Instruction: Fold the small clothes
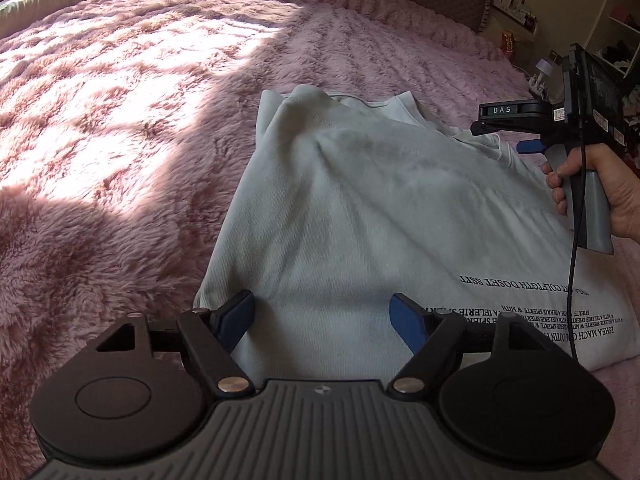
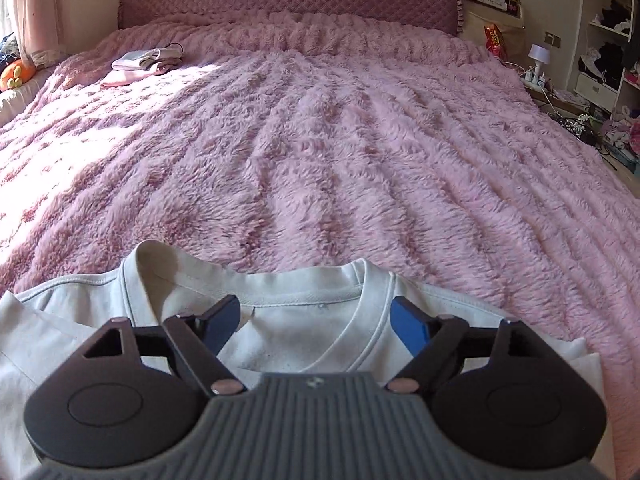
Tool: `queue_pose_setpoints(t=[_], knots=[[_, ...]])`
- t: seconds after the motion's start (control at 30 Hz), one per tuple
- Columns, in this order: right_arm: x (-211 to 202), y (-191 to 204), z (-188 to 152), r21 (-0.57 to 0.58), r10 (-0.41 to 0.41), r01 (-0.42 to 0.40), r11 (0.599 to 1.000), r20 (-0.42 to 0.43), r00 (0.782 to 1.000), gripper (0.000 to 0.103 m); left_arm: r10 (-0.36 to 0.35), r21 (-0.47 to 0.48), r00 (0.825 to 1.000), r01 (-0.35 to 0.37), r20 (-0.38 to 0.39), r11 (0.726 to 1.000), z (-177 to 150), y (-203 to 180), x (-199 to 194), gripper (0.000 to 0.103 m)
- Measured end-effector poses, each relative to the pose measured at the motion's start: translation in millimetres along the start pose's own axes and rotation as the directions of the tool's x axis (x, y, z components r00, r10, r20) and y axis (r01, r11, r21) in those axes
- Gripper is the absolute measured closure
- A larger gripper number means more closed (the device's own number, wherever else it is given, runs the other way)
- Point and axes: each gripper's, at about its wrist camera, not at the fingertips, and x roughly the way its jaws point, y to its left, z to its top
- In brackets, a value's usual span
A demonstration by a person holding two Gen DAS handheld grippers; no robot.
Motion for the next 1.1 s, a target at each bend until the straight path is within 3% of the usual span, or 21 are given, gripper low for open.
queue_pose_setpoints(t=[0.13, 0.27, 0.6, 1.1], knots=[[24.3, 9.0, -10.4, -0.026, -0.031, 0.03, 0.999, -0.034, 0.999, 0.025, 0.018, 0.034, 1.0, -0.018, -0.003, 0.999, -1.5, -7.2, 4.1, 0.007], [17.5, 12.1, -24.4, -0.081, -0.033, 0.033, 0.996, -0.002, 0.999, 0.025, 0.027, 0.045, 1.0, -0.026, -0.004, 0.999, -1.9, -9.8, 4.5, 0.006], [-35.7, -0.4, -56.7, -0.111, 0.025, -0.031, 0.993, -0.062, 0.998, 0.025, 0.032, 0.034, 0.999, -0.031, -0.019, 0.999, 0.1, -9.1, 5.5, 0.006], [-126.4, -1.0, -137.2, -0.141, 0.088, -0.115, 0.983, -0.185, 0.979, 0.025, 0.012, 0.056, 1.0, -0.012, -0.015, 0.998, -5.0, -5.1, 5.2, 0.002]])
